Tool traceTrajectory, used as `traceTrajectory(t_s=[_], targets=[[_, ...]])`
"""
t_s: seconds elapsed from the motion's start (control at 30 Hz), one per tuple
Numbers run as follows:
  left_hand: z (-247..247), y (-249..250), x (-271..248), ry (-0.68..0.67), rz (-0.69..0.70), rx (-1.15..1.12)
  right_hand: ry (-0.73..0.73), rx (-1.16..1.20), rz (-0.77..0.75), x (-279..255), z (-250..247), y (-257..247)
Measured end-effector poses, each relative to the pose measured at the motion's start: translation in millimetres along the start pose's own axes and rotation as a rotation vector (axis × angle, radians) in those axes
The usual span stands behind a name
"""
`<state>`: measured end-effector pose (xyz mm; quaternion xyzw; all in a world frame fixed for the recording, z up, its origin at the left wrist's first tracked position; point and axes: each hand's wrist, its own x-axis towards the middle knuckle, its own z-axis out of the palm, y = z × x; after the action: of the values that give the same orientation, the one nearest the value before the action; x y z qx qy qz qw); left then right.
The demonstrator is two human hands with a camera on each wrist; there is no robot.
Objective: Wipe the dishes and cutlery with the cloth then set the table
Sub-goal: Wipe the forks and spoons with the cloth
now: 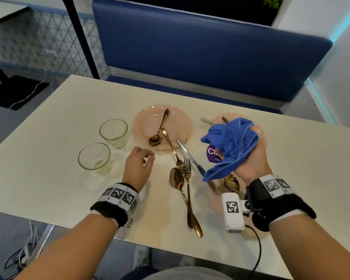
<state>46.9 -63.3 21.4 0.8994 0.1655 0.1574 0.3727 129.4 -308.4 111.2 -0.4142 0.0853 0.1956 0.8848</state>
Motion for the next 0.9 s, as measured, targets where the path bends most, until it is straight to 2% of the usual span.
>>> traceTrajectory(t_s=[0.07,0.13,0.27,0.33,0.43,0.5,0.67,0.77,0.9], targets=[[23,11,18,-0.198,-0.119,0.021,-0.003,-0.02,0.003,-3,-6,-1],[41,17,36,-0.316,-0.289,-0.011,-0.048,-0.004,0.035,-4,-10,-3],[65,22,64,-0.403,-0.564,-0.055,-0.076,-0.032,0.07,-8,-28,-3],[73,22,70,-0.445,-0.652,-0.087,-0.068,-0.12,0.08,-6,-37,-3],[82,20,73,-0.438,-0.768,-0.234,-0.083,-0.023,0.098,-9,-41,-7],[84,21,73,-0.451,-0.799,-0.271,-0.072,0.001,0.123,-8,-45,-6],[84,22,78,-0.464,-0.763,-0.386,-0.011,-0.001,0.227,5,-53,2],[75,28,76,-0.385,-0.802,-0.576,-0.042,-0.067,0.25,10,-39,3],[62,61,68,-0.361,-0.707,-0.741,-0.01,-0.243,0.265,27,-19,19]])
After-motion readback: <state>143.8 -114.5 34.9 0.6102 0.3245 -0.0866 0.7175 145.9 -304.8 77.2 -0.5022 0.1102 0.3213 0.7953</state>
